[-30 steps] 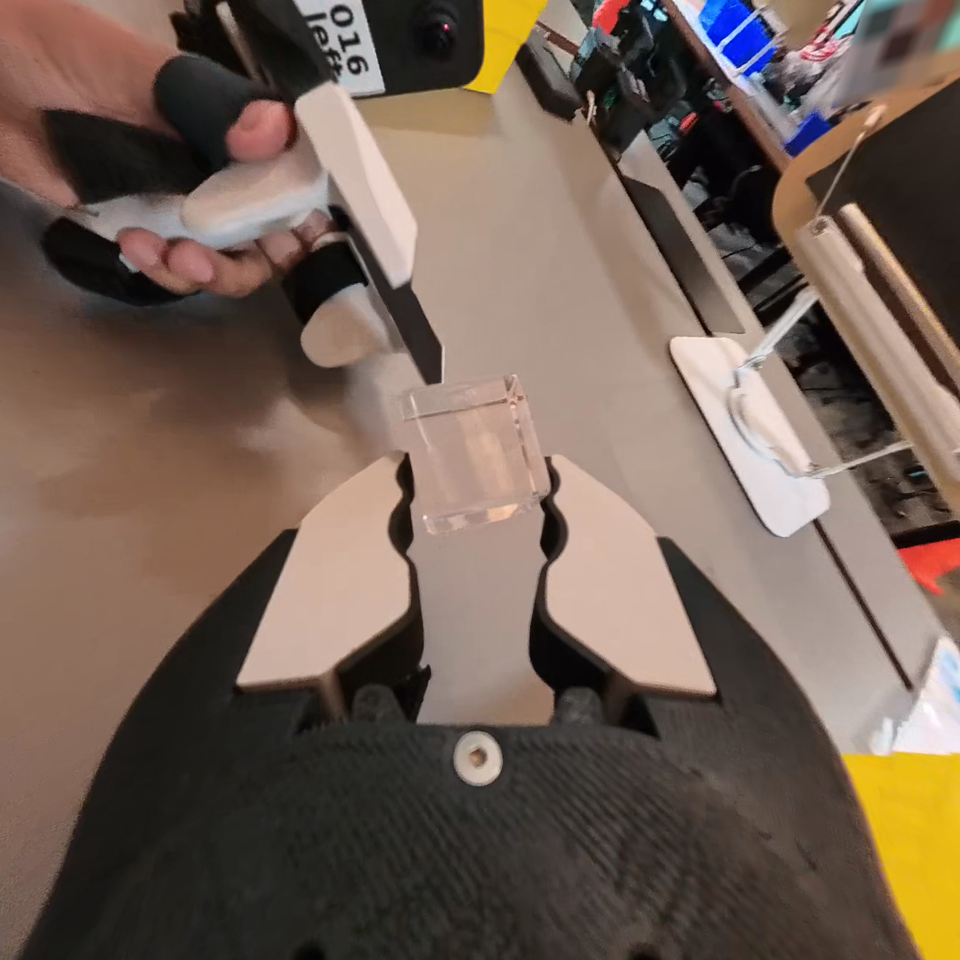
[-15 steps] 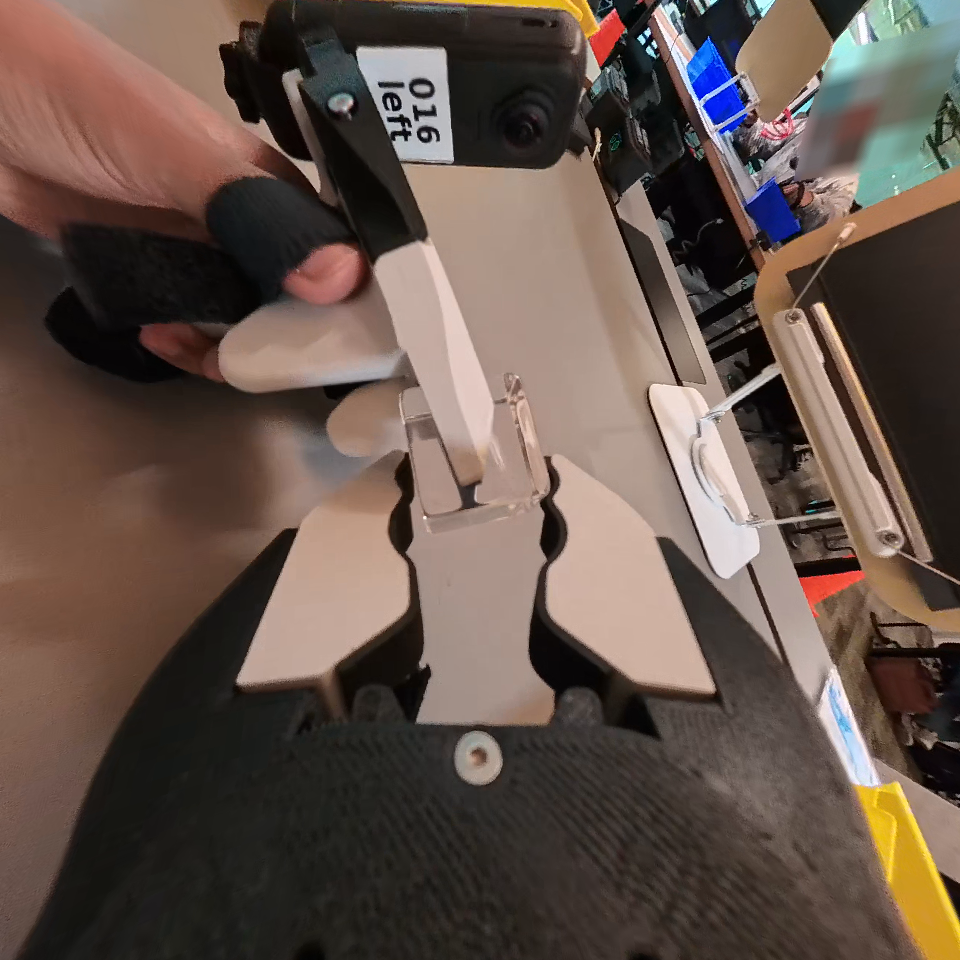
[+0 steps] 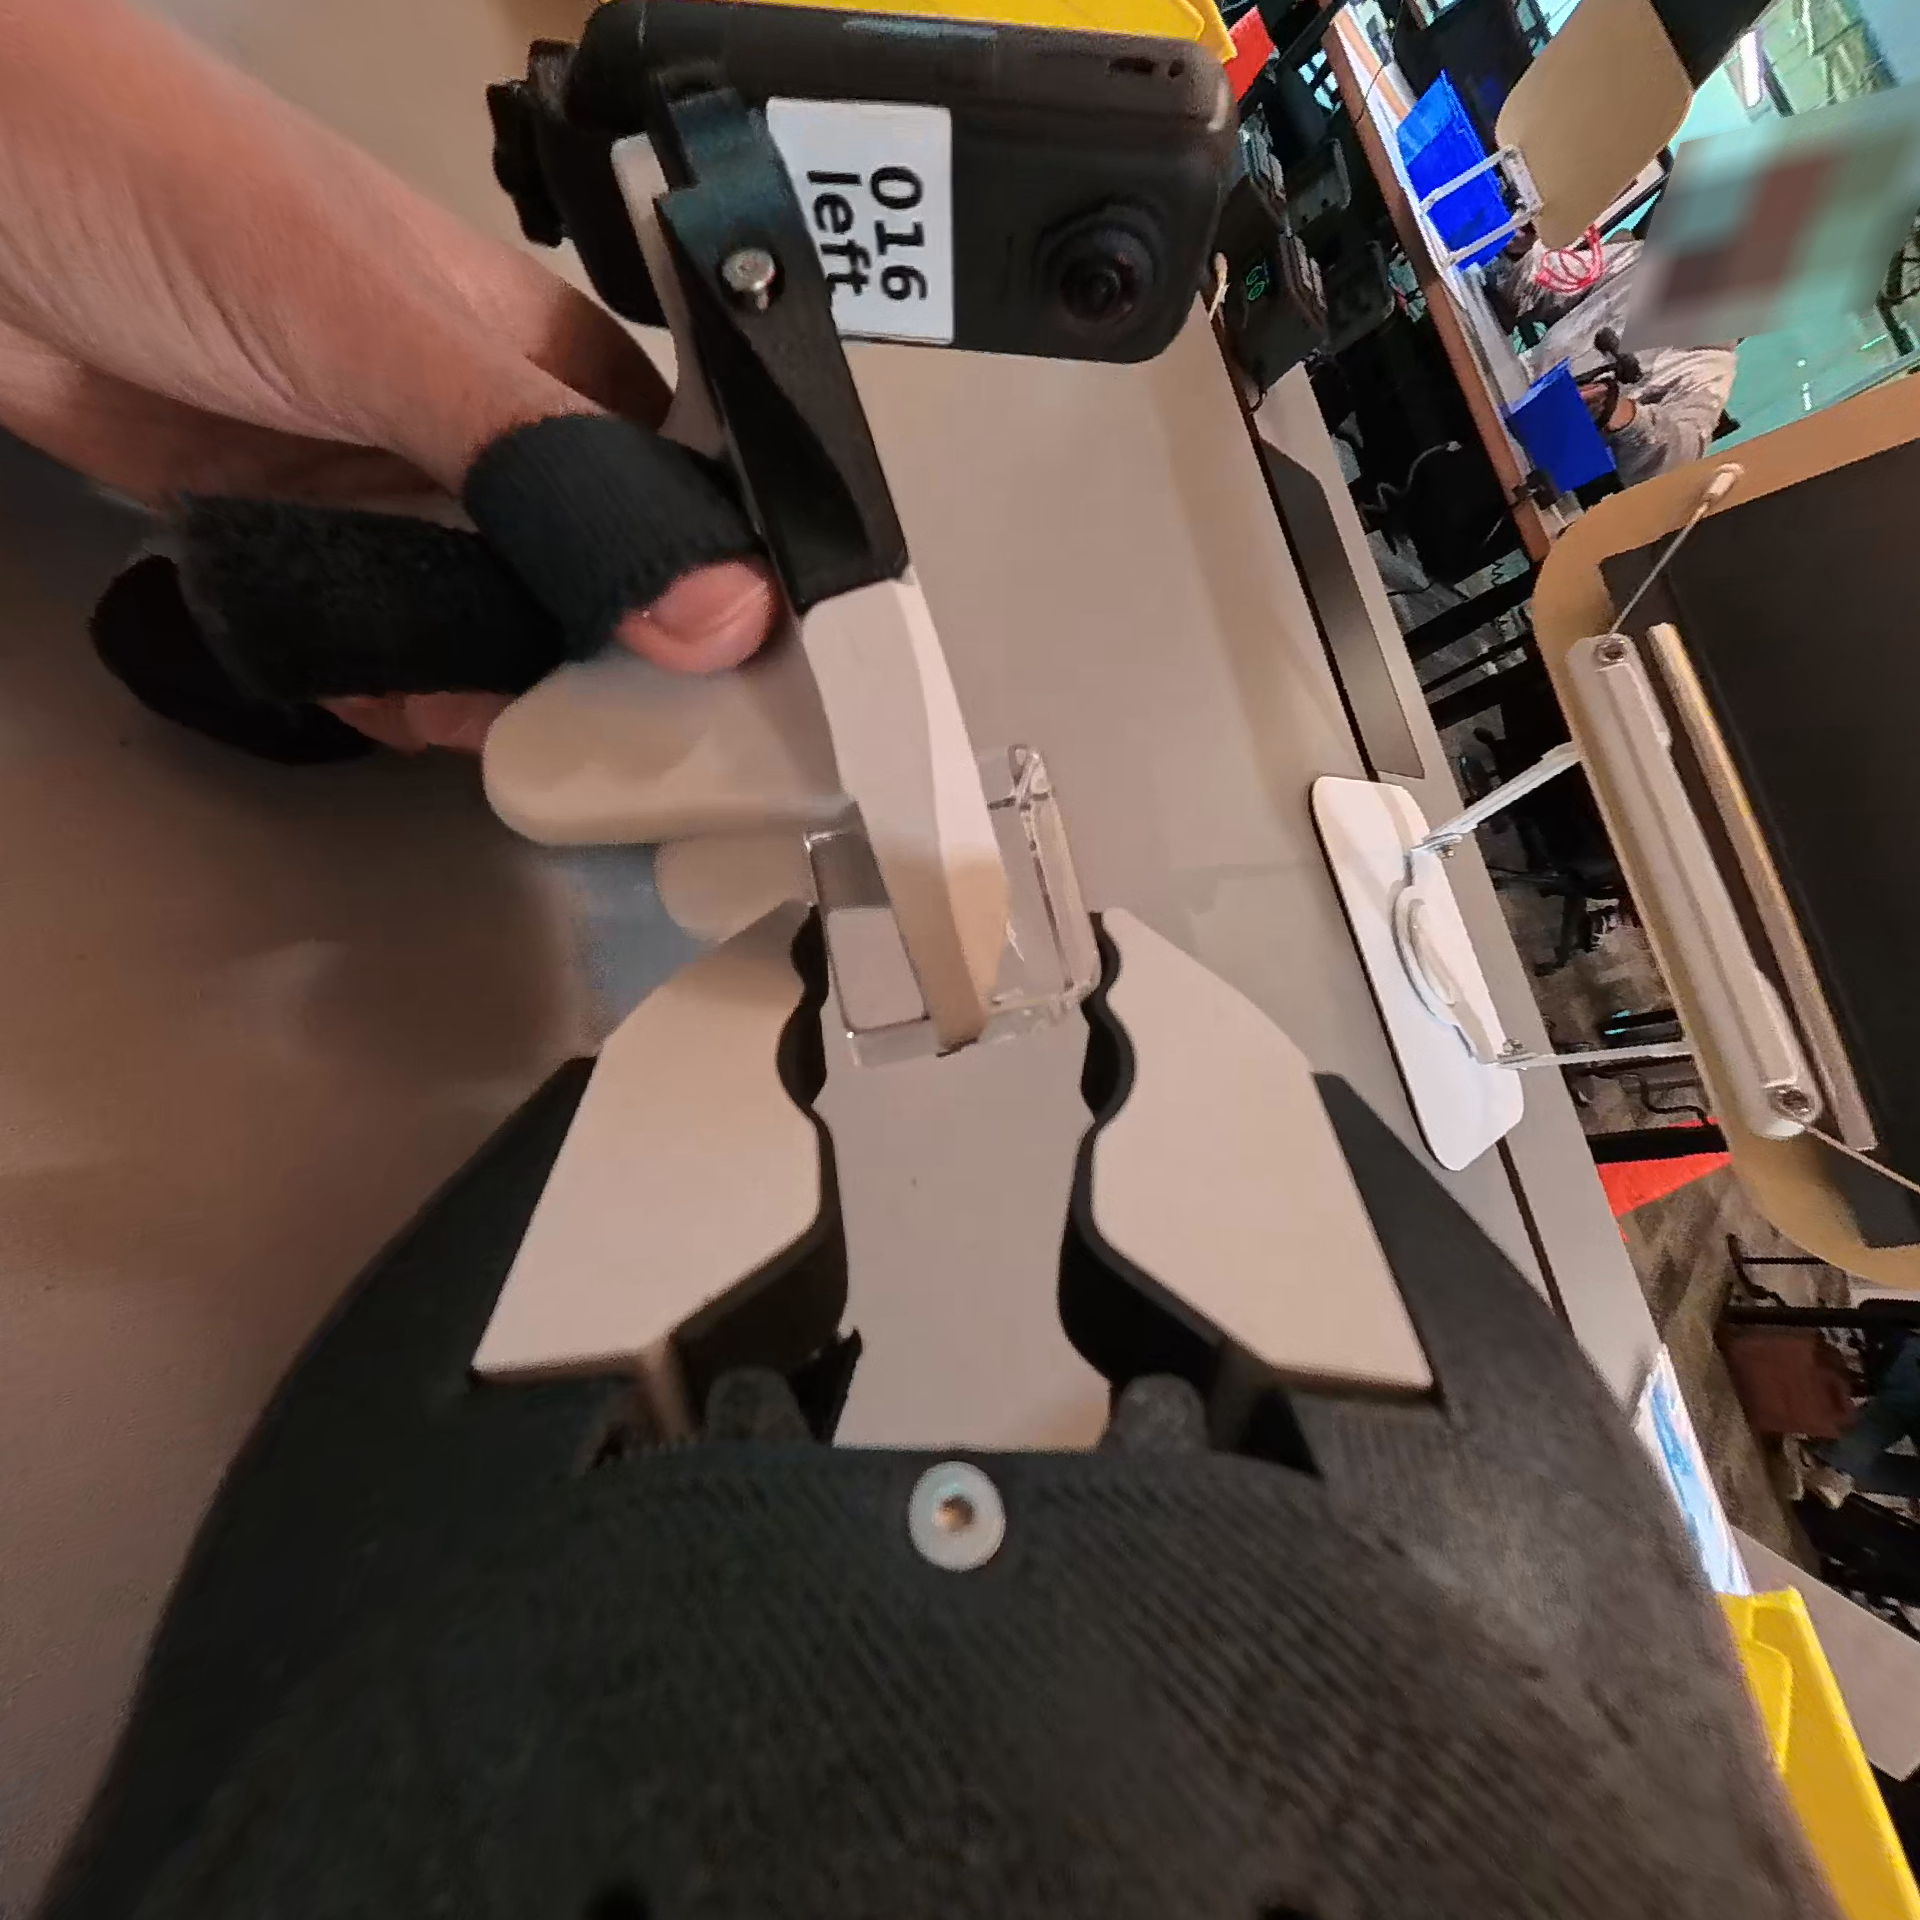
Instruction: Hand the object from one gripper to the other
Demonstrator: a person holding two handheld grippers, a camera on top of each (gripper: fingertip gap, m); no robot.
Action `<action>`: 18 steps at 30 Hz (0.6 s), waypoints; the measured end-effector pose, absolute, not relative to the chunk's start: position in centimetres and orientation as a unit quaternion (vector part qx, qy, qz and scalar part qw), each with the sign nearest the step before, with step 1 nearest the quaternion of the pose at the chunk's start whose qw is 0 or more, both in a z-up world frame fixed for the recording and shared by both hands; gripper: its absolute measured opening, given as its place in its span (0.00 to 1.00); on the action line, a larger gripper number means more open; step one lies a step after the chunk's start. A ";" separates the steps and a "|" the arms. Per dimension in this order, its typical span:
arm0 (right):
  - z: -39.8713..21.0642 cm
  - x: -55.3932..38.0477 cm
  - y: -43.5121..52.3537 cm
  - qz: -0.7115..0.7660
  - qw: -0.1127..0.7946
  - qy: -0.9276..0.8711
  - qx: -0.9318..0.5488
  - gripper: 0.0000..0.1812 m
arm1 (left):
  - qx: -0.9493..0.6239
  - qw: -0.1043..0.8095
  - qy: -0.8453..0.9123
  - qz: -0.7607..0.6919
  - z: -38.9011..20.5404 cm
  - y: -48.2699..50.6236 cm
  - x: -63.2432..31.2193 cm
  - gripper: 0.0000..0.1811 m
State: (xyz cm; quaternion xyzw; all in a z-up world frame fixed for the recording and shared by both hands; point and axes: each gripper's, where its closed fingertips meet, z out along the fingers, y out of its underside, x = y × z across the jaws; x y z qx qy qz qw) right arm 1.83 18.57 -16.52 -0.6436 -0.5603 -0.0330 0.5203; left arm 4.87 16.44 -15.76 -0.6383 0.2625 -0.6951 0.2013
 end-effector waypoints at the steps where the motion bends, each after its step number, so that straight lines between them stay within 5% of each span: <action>1: -16.6 1.9 18.6 -0.033 0.519 -0.561 -0.644 0.26 | -0.639 0.203 0.264 -0.693 -15.8 16.4 4.9 0.27; 10: -16.8 1.6 18.7 -0.004 0.525 -0.553 -0.647 0.27 | -0.651 0.221 0.260 -0.678 -16.1 17.1 4.6 0.23; 12: -16.2 1.2 19.1 0.073 0.551 -0.505 -0.660 0.52 | -0.651 0.255 0.246 -0.672 -15.7 18.4 3.9 0.16; 16: -16.4 2.8 20.3 0.190 0.537 -0.412 -0.712 0.63 | -0.624 0.331 0.237 -0.667 -13.5 20.4 0.9 0.00; 18: -15.4 3.3 20.2 0.228 0.545 -0.399 -0.701 0.48 | -0.631 0.362 0.242 -0.642 -13.1 21.2 0.1 0.00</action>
